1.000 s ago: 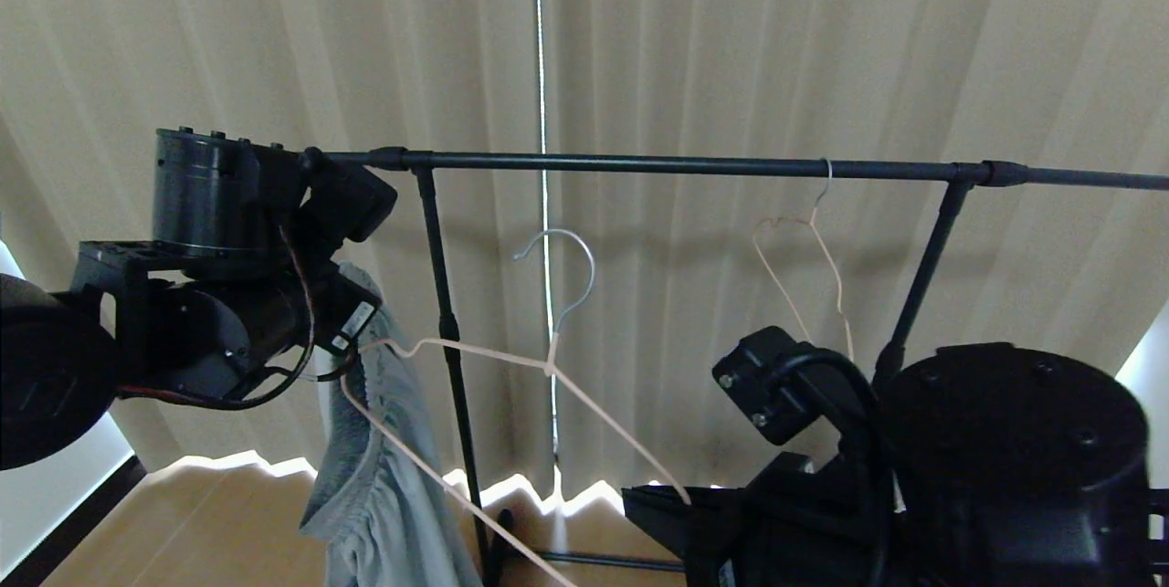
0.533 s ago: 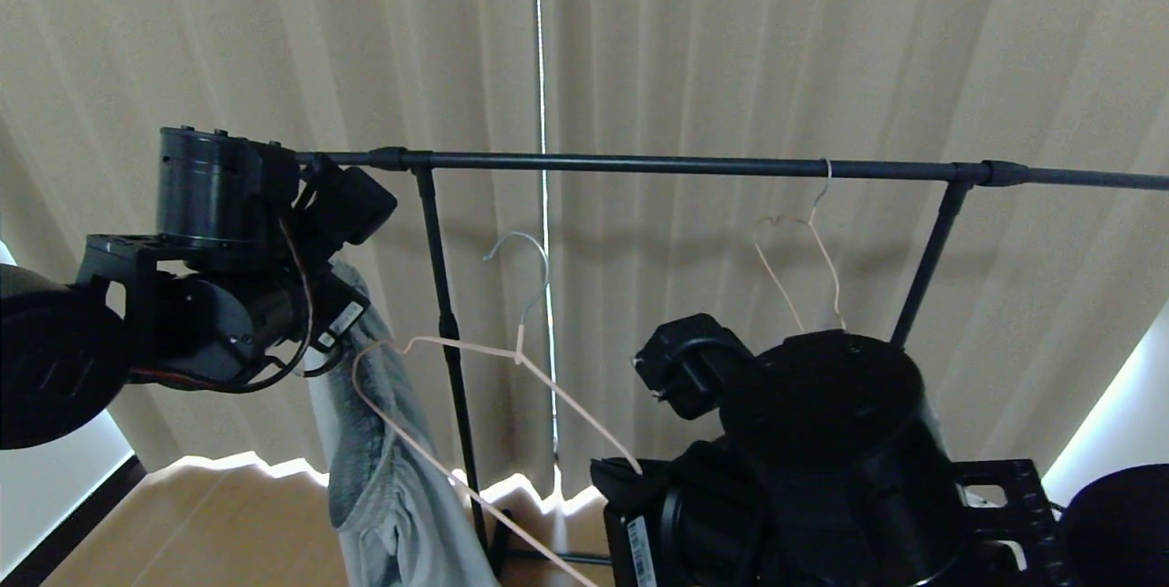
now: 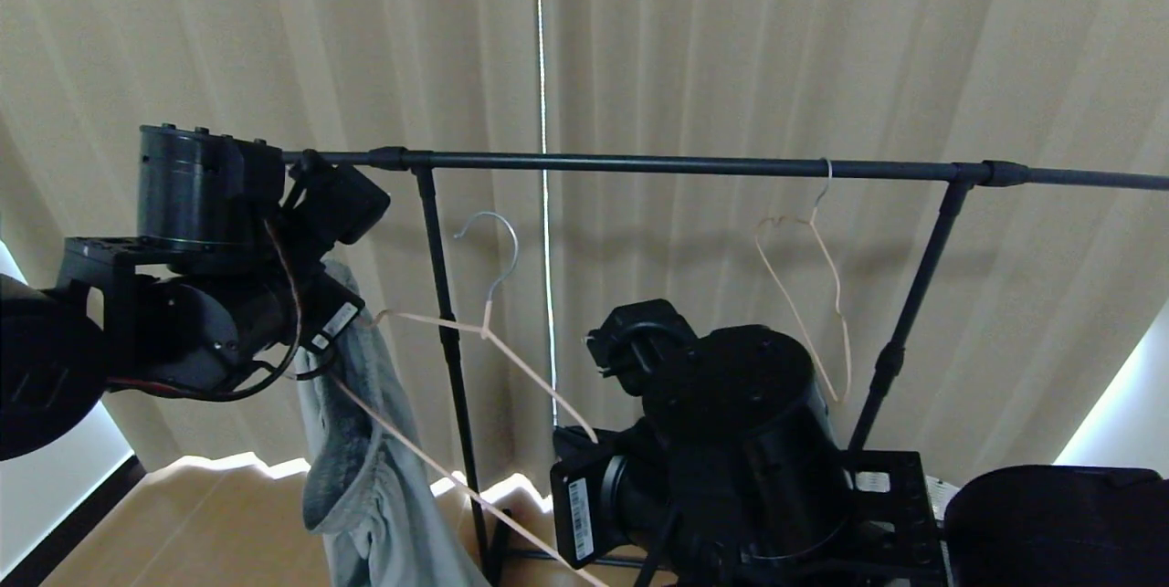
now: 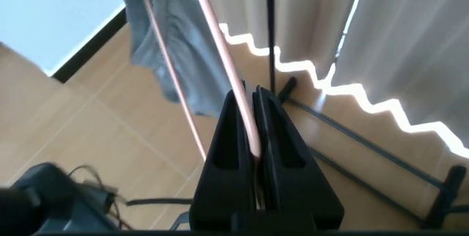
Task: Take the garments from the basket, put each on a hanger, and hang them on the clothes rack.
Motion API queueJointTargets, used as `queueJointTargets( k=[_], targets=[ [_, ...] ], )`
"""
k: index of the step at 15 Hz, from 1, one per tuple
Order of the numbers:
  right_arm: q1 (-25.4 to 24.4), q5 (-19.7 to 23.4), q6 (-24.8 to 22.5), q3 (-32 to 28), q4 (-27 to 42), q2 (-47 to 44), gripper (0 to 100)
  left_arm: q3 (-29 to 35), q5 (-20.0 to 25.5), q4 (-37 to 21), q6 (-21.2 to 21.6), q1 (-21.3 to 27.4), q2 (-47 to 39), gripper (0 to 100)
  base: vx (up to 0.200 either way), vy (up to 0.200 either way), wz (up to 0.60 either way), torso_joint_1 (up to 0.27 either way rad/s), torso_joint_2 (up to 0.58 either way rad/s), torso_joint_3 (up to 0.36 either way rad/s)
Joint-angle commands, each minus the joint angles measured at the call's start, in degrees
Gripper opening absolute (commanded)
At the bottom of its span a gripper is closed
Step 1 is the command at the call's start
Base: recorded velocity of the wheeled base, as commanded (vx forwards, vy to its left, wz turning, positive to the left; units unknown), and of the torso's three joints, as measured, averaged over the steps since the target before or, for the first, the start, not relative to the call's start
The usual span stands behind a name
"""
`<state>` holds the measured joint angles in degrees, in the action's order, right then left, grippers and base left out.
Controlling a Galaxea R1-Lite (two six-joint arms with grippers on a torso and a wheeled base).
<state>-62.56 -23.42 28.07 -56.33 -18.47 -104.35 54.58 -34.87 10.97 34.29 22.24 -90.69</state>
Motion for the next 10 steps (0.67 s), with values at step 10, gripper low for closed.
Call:
queueJointTargets(
  k=[10],
  targets=[
    [3.7,-0.4,-0.4,-1.1,-3.9,-1.4,0,-0.6,0.0,-0.3,-0.1,3.7,3.9,0,0.000,0.000,0.00,0.000,0.00,0.000]
  ],
)
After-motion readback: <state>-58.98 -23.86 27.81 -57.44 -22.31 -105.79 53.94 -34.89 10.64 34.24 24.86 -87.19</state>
